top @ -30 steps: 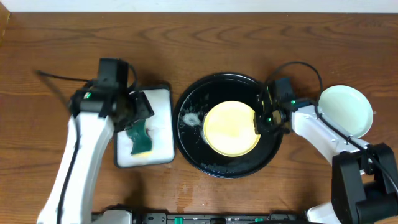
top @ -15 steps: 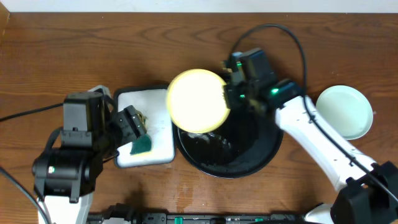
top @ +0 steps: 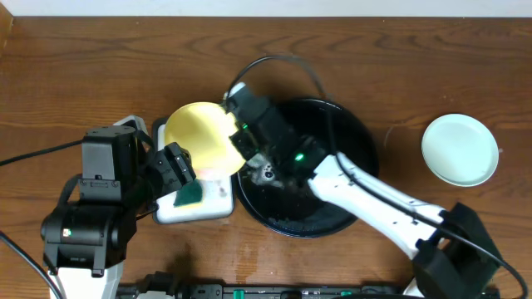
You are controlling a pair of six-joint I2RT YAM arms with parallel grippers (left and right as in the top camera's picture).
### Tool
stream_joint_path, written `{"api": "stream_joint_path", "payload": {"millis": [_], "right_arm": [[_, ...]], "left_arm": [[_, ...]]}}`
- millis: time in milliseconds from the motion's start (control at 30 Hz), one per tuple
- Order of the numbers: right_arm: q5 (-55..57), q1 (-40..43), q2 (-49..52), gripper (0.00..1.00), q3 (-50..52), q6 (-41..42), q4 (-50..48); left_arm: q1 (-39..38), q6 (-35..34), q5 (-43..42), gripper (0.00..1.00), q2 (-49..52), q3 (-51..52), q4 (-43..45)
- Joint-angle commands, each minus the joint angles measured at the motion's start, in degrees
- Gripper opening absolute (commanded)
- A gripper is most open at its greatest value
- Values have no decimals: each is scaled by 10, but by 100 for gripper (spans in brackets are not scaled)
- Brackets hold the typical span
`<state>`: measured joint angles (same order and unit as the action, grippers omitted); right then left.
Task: Clean dirty plates on tray and stack at the side
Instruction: 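Lift the yellow plate with the right gripper and tilt it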
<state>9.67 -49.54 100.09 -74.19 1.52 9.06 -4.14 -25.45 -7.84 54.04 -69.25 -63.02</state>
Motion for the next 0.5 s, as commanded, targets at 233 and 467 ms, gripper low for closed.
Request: {"api": "stream_joint_path", "payload": {"millis": [233, 467], "right_arm": [[146, -42, -32, 1, -7, -122, -77], [145, -44, -51, 1, -7, -161, -93]], "left_arm": [[3, 3, -5, 83, 2, -12, -2], [3, 3, -5, 83, 2, -12, -2]]}}
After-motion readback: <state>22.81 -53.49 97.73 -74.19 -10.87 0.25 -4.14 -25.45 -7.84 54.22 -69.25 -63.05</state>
